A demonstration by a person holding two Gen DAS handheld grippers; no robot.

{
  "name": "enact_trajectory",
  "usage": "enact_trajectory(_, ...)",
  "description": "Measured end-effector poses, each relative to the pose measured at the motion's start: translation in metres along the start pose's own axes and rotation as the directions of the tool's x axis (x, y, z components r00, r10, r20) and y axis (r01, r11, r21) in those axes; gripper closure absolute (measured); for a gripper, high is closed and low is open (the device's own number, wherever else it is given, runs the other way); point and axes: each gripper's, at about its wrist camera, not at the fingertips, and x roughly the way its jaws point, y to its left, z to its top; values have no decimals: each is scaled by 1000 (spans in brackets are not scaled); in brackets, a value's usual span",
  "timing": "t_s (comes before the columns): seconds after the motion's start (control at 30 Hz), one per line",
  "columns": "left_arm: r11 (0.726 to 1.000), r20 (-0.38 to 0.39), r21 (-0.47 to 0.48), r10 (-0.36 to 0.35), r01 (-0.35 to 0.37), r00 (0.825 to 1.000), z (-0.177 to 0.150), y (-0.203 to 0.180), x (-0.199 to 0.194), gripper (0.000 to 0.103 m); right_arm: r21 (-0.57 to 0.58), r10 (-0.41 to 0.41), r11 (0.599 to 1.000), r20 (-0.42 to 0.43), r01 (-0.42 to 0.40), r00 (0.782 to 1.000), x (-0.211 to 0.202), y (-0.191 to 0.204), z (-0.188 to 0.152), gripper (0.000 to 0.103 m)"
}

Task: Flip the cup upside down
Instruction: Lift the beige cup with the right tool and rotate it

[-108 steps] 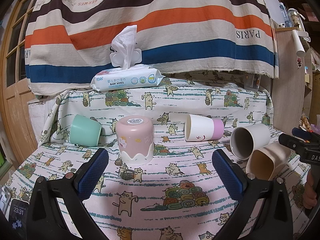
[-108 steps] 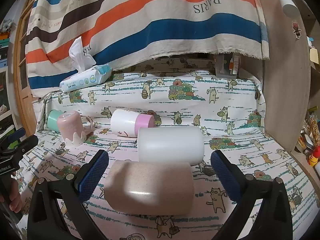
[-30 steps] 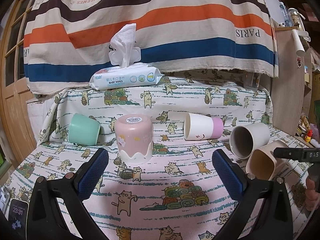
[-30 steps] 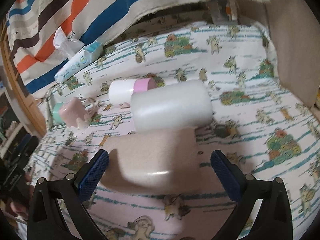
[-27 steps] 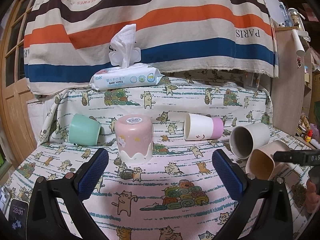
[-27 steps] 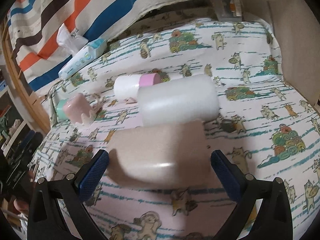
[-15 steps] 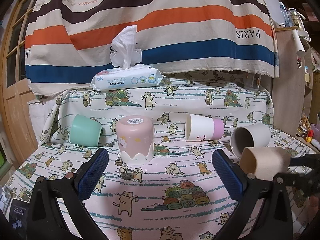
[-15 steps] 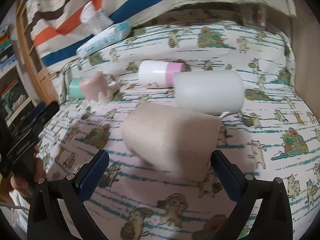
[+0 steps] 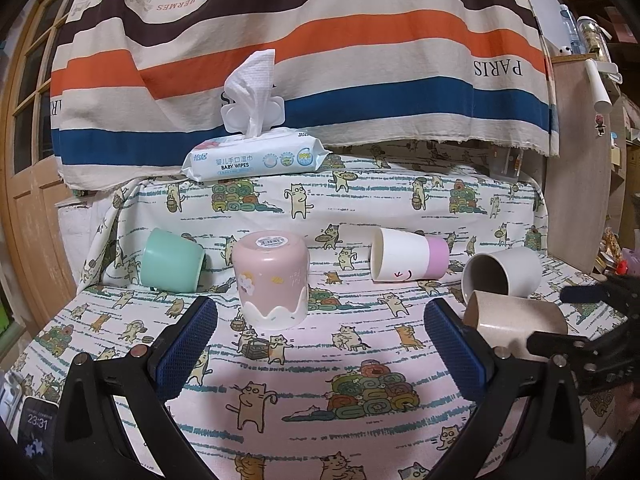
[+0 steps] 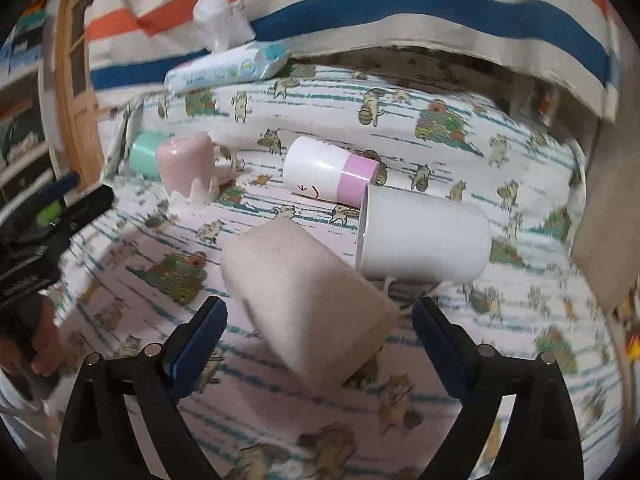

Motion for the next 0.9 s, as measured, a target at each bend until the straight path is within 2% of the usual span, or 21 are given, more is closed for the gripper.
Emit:
enact_trajectory(0.1,1000,1,0,0,0,1000,0,0,0,0,-34,-3,999,-20,2,1000,13,-1,9,8)
enact_trajectory(0.23,1000,1,0,0,0,1000,-1,0,0,0,-45,48,998,-77,-51,996,32,0,14,7)
enact_trajectory(0.43,1000,2,0,0,0,1000,-1,0,0,0,-2,116,993,-112,-117,987,44,0,12,7)
enact_trajectory(0.5,1000,2,1,0,0,1000,0,0,0,0,12,125,992,-116,-125,985,45,0,11,11)
enact_trajectory(0.63,1000,2,0,1,-1,1000,0,0,0,0,38,147,989,-123,-144,981,43,4,11,33)
enact_trajectory(0.9,1000,1,0,0,0,1000,0,0,0,0,107,137,986,-126,-124,983,42,10,11,33)
